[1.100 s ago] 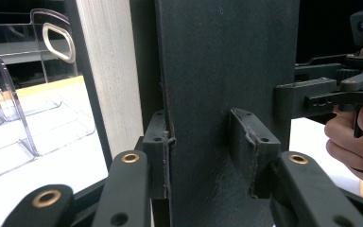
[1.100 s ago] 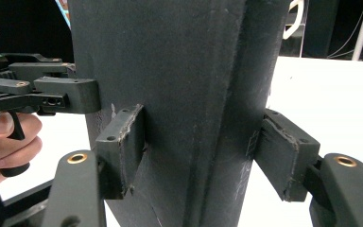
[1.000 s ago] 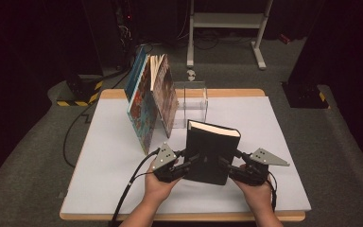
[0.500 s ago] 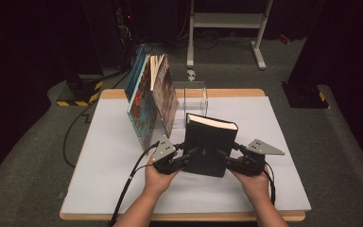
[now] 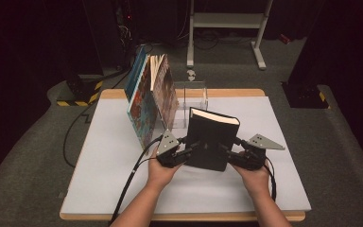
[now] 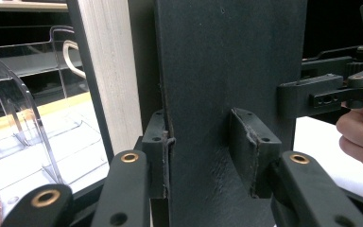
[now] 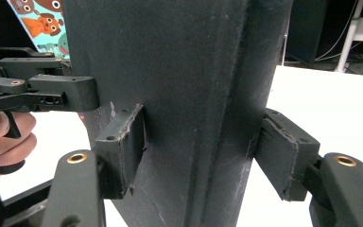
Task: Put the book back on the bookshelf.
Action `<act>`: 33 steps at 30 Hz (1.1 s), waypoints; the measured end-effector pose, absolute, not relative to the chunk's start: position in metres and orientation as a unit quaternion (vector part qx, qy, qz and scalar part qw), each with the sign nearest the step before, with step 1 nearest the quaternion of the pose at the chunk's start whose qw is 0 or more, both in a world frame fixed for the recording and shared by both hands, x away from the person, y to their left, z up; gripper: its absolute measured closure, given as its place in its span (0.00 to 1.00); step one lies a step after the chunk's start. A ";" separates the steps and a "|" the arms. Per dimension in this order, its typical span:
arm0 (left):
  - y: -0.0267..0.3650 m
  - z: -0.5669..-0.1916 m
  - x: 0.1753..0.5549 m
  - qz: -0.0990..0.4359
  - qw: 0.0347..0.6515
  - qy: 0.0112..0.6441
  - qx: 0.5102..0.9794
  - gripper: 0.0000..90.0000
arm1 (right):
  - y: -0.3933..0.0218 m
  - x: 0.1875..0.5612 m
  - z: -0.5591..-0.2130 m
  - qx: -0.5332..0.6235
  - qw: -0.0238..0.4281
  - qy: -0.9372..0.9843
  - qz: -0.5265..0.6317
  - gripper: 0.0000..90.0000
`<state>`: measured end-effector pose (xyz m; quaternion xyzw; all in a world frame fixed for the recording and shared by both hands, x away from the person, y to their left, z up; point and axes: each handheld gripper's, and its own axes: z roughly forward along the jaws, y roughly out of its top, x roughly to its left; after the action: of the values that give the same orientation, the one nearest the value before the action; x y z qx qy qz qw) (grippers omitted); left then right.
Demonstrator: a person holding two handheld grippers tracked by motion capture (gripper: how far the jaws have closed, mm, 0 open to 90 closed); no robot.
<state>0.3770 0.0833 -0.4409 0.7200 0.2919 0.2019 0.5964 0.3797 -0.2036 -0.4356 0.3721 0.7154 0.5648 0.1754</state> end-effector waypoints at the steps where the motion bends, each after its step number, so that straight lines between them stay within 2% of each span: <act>1: 0.083 -0.442 0.376 0.202 0.597 0.290 0.720 0.67 | -0.204 0.379 -0.436 0.371 0.177 0.715 0.565 0.39; 20: 0.090 -0.454 0.360 0.217 0.590 0.290 0.722 0.62 | -0.199 0.357 -0.442 0.355 0.209 0.715 0.564 0.38; 33: 0.104 -0.453 0.345 0.241 0.589 0.294 0.714 0.58 | -0.197 0.349 -0.443 0.344 0.203 0.718 0.569 0.35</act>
<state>0.3447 0.1041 -0.4530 0.7135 0.2938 0.2410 0.5886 0.3487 -0.1973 -0.4432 0.3440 0.7185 0.5693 0.2035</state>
